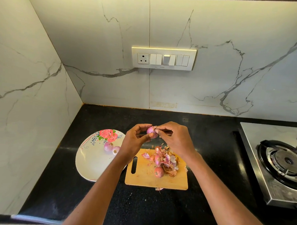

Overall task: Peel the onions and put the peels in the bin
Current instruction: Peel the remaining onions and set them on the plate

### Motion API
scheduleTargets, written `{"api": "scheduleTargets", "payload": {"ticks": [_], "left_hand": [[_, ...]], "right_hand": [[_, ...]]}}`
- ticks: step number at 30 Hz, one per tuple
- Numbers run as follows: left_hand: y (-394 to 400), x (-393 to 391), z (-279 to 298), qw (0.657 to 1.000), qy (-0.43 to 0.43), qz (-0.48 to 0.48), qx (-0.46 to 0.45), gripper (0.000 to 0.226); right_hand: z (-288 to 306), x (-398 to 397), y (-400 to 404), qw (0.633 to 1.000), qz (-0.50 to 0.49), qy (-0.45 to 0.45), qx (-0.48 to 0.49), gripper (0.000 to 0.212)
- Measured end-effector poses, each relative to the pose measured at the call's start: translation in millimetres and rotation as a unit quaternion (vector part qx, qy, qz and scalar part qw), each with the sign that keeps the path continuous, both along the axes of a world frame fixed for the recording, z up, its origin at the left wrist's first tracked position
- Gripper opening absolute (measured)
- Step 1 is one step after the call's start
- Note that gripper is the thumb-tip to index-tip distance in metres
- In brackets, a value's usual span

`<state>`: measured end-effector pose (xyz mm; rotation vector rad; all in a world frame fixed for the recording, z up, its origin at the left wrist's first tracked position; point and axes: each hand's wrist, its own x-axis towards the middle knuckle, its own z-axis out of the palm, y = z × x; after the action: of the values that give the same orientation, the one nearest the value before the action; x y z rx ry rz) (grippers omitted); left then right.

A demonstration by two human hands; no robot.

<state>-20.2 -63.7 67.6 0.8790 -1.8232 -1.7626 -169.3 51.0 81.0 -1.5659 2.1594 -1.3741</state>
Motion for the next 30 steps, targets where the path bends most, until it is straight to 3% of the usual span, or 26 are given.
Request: {"api": "scheduleTargets", "payload": {"ticks": [15, 25, 30], "left_hand": [[10, 7, -2, 0.999, 0.017, -0.019, 0.031, 0.036], [11, 9, 3, 0.992, 0.049, -0.038, 0.110, 0.040], [10, 4, 0, 0.998, 0.023, -0.020, 0.062, 0.043]], "right_hand": [[-7, 12, 1, 0.999, -0.035, -0.009, -0.001, 0.017], [-6, 12, 1, 0.983, -0.076, -0.164, 0.015, 0.007], [-6, 13, -2, 0.978, -0.065, -0.193, 0.040, 0.006]]}}
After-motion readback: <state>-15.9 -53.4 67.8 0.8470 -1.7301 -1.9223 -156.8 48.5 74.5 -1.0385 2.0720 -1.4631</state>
